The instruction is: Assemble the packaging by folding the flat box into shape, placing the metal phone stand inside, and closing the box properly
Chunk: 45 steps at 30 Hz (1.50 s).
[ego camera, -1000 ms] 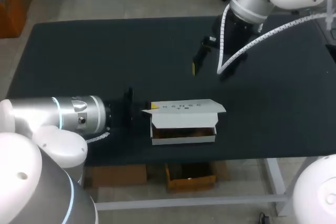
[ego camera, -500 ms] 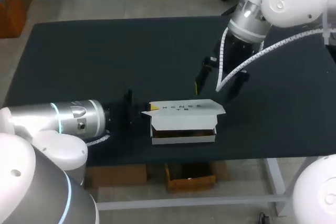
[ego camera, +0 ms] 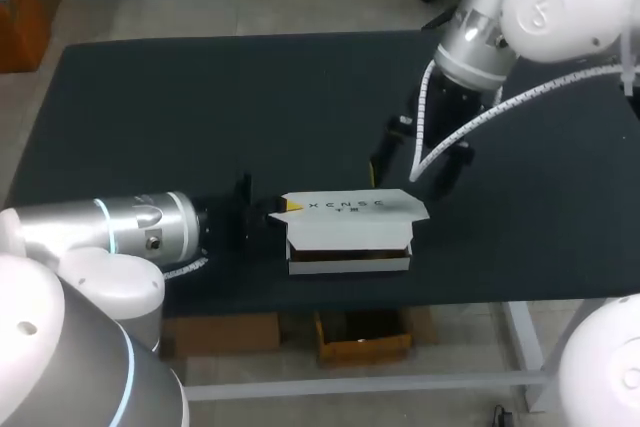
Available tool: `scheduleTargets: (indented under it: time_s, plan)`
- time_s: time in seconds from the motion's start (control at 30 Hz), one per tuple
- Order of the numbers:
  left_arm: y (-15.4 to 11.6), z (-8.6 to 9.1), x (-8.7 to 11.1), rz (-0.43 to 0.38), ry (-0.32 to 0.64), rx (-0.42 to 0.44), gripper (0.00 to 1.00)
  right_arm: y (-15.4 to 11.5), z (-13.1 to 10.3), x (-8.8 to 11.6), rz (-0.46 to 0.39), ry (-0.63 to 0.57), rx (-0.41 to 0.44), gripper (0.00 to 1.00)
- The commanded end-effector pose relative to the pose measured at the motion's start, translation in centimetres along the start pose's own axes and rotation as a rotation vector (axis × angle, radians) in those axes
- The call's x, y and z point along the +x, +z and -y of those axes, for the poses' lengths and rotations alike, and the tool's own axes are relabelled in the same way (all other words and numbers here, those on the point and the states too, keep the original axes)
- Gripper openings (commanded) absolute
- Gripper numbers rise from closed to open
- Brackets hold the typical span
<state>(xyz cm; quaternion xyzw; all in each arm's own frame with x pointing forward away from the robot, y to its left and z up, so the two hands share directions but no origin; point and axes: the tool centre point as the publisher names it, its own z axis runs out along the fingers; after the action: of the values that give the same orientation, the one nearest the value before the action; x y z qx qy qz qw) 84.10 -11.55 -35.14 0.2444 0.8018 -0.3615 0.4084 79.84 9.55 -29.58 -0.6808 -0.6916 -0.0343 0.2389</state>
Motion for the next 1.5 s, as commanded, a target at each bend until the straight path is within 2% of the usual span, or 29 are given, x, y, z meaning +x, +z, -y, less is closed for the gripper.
scheduleTargets:
  time_s: [0.03,0.07,0.1,0.57,1.5]
  plan:
    - [0.2,-0.2,0.5,0.006,0.002,0.005,0.00,0.5,-1.0,-0.1,0.017,0.023,0.073,0.68]
    - [0.1,-0.2,0.5,0.007,0.002,0.006,0.00,0.7,-1.0,-0.3,0.024,0.029,0.075,0.48]
    - [0.1,-0.2,0.5,0.007,0.002,0.007,0.00,0.9,-1.0,-0.5,0.024,0.028,0.079,0.44]
    - [0.0,0.0,1.0,0.007,0.011,0.026,0.00,2.8,-0.9,-2.6,-0.014,0.010,0.049,0.46]
    - [-0.1,0.3,1.2,0.021,0.012,0.055,0.00,4.3,-0.4,-3.1,-0.002,-0.009,0.039,0.45]
